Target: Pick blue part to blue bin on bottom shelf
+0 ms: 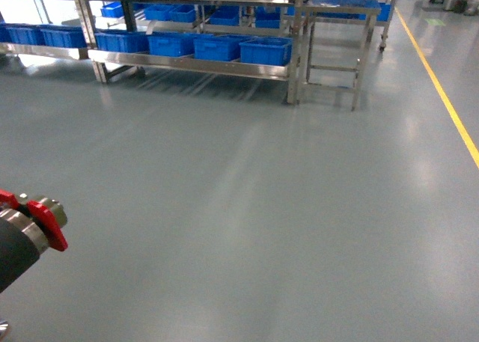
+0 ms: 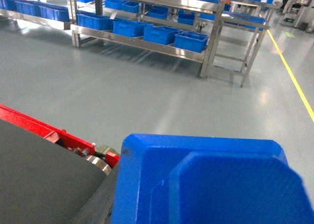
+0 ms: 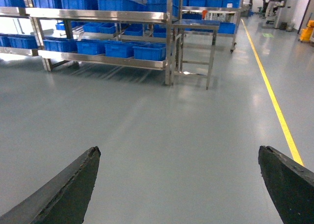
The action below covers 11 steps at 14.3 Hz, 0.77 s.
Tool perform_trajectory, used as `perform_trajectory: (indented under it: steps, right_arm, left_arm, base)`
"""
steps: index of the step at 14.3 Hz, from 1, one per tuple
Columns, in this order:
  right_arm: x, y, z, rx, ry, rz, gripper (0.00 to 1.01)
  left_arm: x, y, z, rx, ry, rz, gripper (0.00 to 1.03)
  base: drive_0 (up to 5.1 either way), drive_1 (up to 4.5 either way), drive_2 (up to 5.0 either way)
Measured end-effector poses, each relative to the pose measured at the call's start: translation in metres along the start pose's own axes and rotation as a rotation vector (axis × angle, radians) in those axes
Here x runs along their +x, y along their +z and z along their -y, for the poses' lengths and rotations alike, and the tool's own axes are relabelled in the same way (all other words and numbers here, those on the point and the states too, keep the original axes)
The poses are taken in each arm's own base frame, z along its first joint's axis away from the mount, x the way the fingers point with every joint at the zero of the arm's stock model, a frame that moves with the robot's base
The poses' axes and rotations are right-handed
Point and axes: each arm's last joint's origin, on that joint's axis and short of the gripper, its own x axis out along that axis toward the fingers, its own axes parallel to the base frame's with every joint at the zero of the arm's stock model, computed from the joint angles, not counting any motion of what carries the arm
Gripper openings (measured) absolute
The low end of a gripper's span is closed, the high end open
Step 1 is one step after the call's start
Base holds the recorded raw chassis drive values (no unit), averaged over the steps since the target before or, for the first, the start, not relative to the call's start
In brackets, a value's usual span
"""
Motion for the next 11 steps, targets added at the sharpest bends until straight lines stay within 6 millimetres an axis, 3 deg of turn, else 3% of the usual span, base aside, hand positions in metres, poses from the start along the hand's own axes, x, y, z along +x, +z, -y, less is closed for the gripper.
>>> perform_trajectory:
  steps: [11]
  right_arm:
    - [0.0000, -0.0001, 0.0000, 0.000, 0.000, -0.001, 0.98]
  left_arm:
    - [0.0000, -0.0001, 0.0001, 0.000, -0.001, -0.001, 0.45]
  base:
    - [-1.7, -1.66, -1.7]
